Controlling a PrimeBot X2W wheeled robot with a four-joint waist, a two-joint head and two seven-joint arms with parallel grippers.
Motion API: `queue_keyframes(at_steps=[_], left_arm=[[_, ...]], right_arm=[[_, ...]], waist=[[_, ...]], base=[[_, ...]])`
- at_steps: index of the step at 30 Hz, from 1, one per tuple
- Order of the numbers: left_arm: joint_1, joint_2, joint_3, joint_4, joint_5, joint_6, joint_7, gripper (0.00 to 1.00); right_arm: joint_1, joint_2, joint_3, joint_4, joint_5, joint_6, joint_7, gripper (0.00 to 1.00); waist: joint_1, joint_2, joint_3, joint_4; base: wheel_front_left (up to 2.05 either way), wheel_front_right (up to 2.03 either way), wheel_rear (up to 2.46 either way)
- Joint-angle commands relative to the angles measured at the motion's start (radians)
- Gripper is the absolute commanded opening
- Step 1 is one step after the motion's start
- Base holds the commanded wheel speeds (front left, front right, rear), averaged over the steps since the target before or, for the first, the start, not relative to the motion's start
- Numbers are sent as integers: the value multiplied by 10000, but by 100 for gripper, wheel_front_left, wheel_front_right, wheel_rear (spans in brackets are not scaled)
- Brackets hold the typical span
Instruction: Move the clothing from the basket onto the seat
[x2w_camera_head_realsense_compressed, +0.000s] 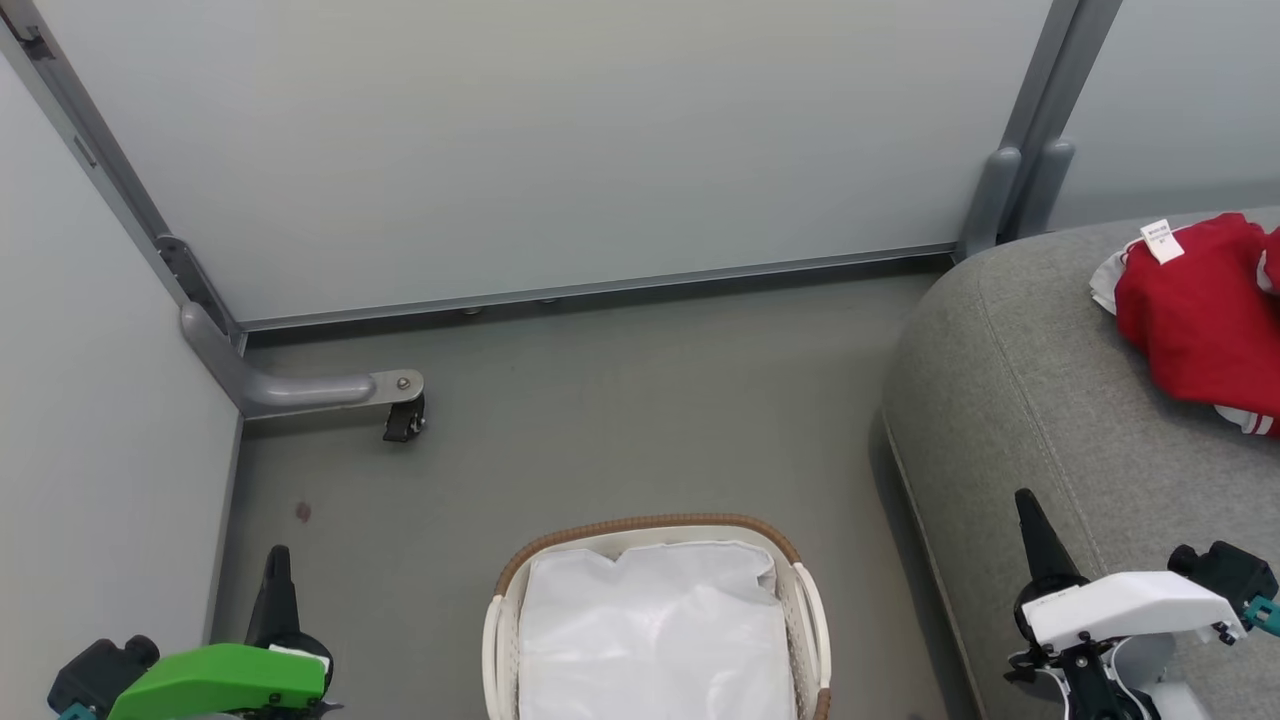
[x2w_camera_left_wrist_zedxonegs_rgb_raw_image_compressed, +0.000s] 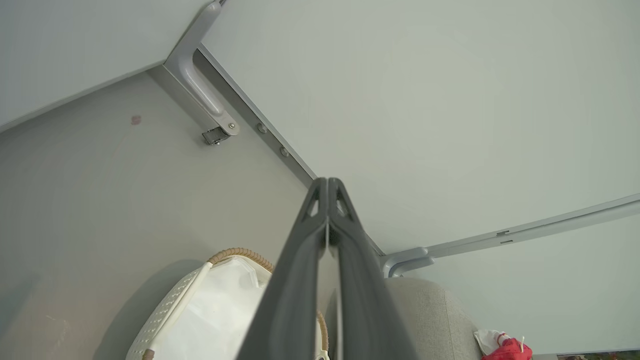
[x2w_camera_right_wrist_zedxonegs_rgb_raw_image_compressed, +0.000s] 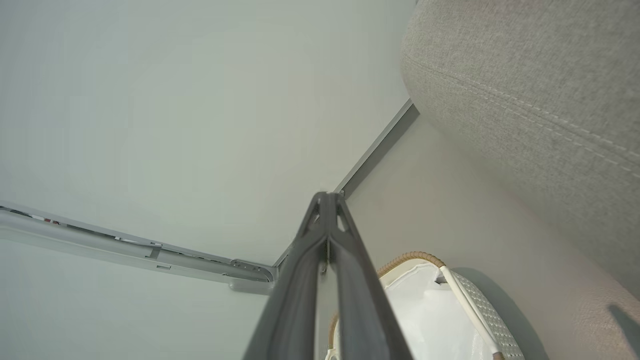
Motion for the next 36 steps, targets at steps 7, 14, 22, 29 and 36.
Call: queue_keyframes(at_steps=[7, 14, 22, 29, 36], left_arm=[[-331, 74, 80, -231, -892, -31, 223, 0], [-396, 80, 119, -317, -1575, -35, 411, 0], [-480, 86, 162, -413, -2302, -39, 616, 0], [-550, 90, 196, -499, -2877, -42, 771, 0], [-598, 93, 232, -567, -3446, -45, 927, 0]], right_arm=[[-180, -70, -141, -237, 904, -4, 251, 0], [-190, -74, -227, -325, 1583, -5, 441, 0], [-203, -78, -318, -416, 2299, -6, 634, 0], [-214, -83, -390, -487, 2878, -5, 802, 0], [-223, -87, -461, -557, 3444, -5, 958, 0]], waist=[[0, 0, -2, -27], [0, 0, -4, -53], [0, 0, -7, -82], [0, 0, -9, -108], [0, 0, -11, -134]], base=[[0, 0, 0], [0, 0, 0], [0, 0, 0], [0, 0, 0], [0, 0, 0]])
